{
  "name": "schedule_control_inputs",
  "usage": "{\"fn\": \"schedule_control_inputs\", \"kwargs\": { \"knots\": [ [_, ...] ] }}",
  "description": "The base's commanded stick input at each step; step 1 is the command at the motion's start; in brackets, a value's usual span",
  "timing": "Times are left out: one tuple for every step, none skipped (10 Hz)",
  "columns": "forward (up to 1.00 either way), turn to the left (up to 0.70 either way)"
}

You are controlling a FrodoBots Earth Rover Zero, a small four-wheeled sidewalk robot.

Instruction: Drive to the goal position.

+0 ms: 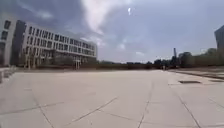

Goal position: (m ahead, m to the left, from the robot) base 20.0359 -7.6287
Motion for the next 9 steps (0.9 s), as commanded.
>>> {"fn": "schedule_control_inputs", "kwargs": {
  "knots": [
    [0.70,0.00],
    [0.70,0.00],
    [0.70,0.00],
    [0.70,0.00],
    [0.70,0.00],
    [0.70,0.00],
    [0.70,0.00],
    [0.70,0.00],
    [0.70,0.00]
  ]
}}
